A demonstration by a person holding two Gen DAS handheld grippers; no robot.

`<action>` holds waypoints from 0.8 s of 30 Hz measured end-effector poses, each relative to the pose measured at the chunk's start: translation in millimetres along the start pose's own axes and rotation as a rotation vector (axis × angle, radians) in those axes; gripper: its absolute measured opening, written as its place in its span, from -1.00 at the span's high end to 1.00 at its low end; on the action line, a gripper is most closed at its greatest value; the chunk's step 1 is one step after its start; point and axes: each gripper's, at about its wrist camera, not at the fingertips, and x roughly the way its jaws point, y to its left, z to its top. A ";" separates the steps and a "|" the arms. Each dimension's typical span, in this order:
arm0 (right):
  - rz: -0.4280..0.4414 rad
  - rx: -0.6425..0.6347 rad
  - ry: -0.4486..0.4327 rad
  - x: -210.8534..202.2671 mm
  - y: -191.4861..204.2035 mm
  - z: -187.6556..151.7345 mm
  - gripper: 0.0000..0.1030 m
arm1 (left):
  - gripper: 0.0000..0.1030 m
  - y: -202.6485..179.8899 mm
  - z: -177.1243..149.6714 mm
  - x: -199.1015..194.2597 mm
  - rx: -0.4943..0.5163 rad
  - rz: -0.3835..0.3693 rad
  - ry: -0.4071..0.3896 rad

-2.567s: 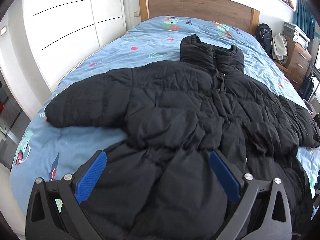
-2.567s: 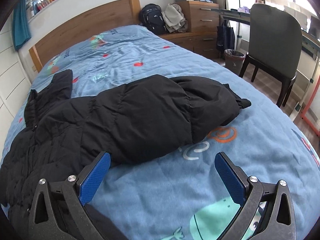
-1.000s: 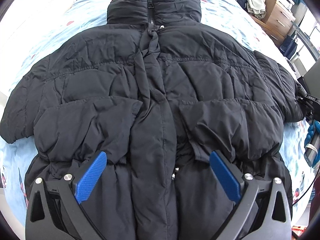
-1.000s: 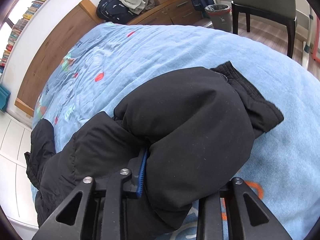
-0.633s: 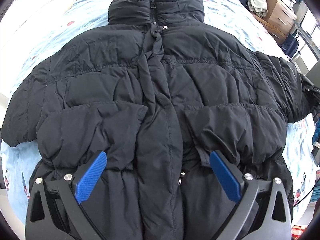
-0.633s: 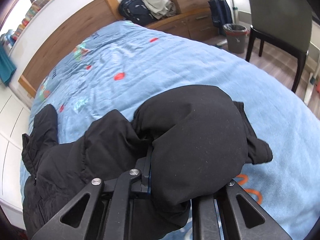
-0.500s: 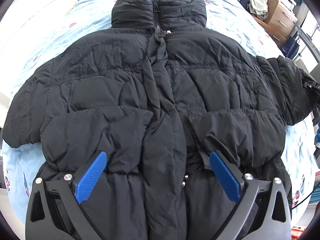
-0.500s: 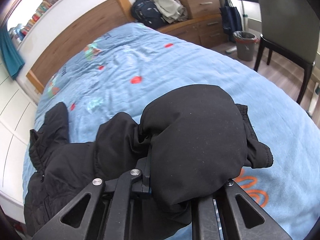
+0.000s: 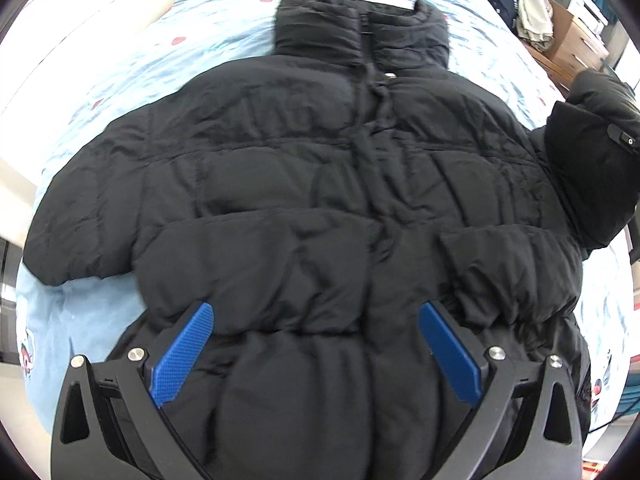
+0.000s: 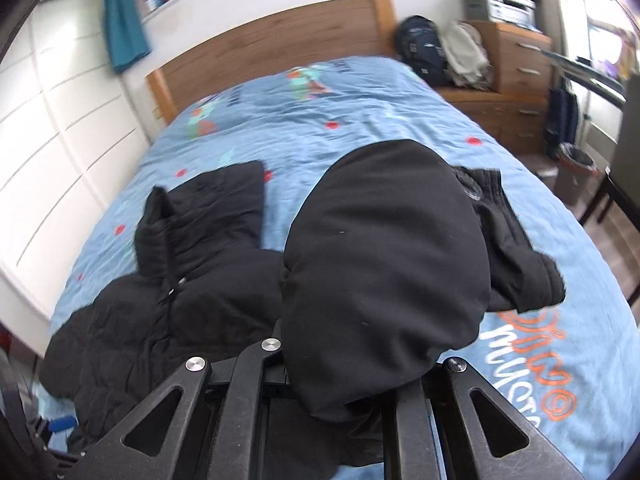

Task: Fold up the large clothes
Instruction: 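Lift the sleeve with the right tool and carry it across the jacket body, then lay the sleeve on the jacket body and open the right tool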

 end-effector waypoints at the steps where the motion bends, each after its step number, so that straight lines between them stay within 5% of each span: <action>1: 0.008 -0.022 0.012 2.5 11.3 -2.5 0.74 | -1.00 6.9 -1.7 -1.6 -0.005 0.008 0.002; 13: -0.015 -0.298 0.191 47.7 117.9 -74.5 0.73 | -1.00 86.5 -26.3 -13.7 -0.066 0.126 0.030; 24: -0.091 -0.729 0.174 24.9 181.3 -159.1 0.58 | -1.00 117.9 -49.1 -16.2 -0.117 0.151 0.064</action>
